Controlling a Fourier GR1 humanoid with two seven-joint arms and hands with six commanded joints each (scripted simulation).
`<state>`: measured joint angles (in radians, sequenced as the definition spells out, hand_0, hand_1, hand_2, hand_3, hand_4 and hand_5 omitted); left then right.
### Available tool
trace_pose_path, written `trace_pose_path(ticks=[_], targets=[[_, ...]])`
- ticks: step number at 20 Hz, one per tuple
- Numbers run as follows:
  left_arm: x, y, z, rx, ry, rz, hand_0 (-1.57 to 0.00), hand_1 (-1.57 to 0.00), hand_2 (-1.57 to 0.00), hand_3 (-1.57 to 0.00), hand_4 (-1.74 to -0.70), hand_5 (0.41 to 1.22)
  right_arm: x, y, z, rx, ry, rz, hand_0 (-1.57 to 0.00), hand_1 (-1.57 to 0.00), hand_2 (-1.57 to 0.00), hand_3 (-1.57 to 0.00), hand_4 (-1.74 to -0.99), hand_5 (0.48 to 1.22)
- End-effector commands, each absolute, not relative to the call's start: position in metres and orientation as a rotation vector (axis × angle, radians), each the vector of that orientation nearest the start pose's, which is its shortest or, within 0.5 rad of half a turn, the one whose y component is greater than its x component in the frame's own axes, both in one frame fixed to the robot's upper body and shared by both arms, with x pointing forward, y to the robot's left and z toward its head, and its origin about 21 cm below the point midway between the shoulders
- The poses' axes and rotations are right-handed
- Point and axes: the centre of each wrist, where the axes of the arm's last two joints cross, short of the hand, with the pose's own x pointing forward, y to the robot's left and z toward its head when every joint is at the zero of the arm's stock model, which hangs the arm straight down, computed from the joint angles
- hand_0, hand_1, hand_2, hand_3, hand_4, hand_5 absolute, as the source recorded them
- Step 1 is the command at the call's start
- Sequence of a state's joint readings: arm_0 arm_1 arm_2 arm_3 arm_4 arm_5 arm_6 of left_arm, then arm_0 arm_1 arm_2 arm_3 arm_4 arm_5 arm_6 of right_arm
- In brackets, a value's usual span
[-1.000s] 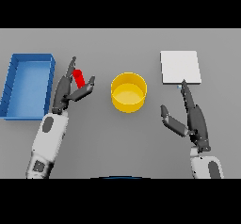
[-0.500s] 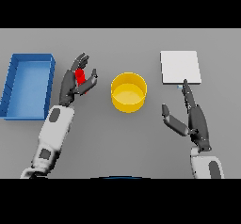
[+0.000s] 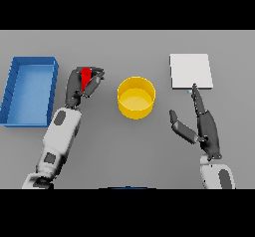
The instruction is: Pick up the red beaker and tilt it to pour out 1 green nut into yellow bowl. Pick up the yellow bowl and place it on the metallic measuring scale.
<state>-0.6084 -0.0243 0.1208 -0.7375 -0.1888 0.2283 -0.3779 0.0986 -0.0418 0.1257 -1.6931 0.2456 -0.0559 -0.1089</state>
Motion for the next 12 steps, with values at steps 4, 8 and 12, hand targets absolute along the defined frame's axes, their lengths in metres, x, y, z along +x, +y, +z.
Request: trace_pose_path(ticks=[4, 8, 12], targets=[[0.381, 0.17, -0.014, 0.219, -1.737, -0.224, -1.52, -1.52, -1.52, -1.49, -1.71, 1.125, 0.222, -0.213, 0.004, -0.207, -1.727, 0.271, 0.0, 0.0, 0.0, 0.0, -1.141, 0.66], [0.386, 0.172, 0.016, 0.289, -1.788, -0.443, -1.55, -1.55, -1.55, -1.54, -1.73, 1.134, 0.223, -0.213, 0.005, -0.233, -1.737, 0.298, 0.0, 0.0, 0.0, 0.0, -1.103, 0.656], [0.386, 0.167, 0.039, 0.421, -1.764, -0.775, -1.56, -1.56, -1.56, -1.55, -1.74, 1.132, 0.222, -0.216, 0.006, -0.229, -1.731, 0.294, 0.0, 0.0, 0.0, 0.0, -1.092, 0.663]])
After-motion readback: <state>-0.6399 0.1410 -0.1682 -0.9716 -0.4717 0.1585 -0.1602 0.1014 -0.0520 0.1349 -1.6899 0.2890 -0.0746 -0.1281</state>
